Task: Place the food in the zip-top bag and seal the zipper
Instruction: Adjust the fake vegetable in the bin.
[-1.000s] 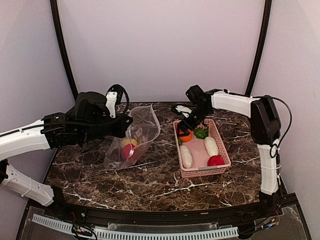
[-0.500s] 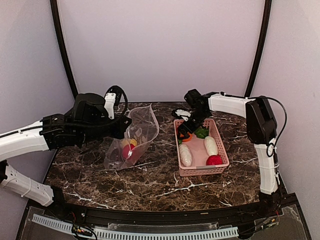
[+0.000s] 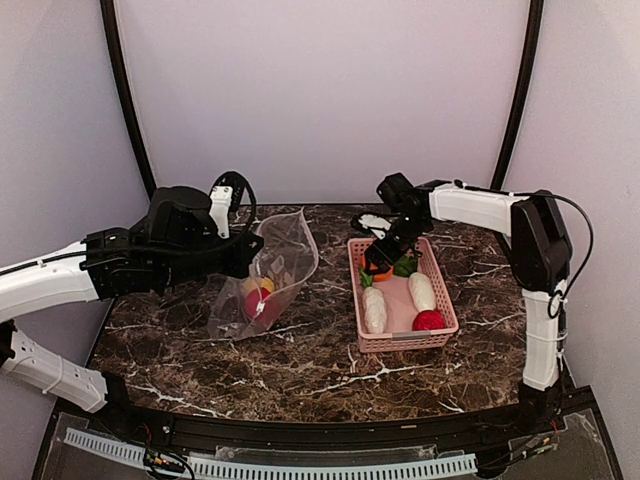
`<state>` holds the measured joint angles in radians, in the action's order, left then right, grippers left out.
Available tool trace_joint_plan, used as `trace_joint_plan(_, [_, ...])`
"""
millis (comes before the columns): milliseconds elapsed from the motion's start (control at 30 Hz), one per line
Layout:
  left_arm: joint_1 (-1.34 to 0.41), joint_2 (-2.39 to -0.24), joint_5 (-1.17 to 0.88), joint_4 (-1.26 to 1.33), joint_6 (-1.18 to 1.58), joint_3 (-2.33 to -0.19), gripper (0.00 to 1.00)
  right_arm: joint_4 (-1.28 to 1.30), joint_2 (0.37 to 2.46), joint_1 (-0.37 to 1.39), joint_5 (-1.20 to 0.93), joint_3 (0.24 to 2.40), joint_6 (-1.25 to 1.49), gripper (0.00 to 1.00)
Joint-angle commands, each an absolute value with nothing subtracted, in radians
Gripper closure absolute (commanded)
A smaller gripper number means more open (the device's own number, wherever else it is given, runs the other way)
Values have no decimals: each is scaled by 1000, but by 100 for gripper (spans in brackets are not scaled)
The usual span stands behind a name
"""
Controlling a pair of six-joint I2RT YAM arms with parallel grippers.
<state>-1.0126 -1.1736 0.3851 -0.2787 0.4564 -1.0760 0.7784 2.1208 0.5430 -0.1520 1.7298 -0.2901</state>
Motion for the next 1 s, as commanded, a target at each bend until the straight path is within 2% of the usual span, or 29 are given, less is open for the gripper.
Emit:
trace_joint_plan(0, [-1014,-1182,392,-267,448,-1072,99,759,1958,537,-128,1674,-303,33])
trace_joint_plan(167, [-1014,-1207,386,-265,437,-1085,99,757,1895,535,-117,1603,-313,32])
trace_joint_plan(467, [-1014,-1226,376,-266,430,-1099,99,766,1916,495,-135,1494,-314,28])
trace_joint_plan(733, [-1014,-1235,373,-267,428,-1103,99,813,1982,440,-258,1564,-279,12])
trace_joint_plan(967, [-1014,-1230,377,-275,428,-1100,99,826,2060,411,-279,1640,-273,10])
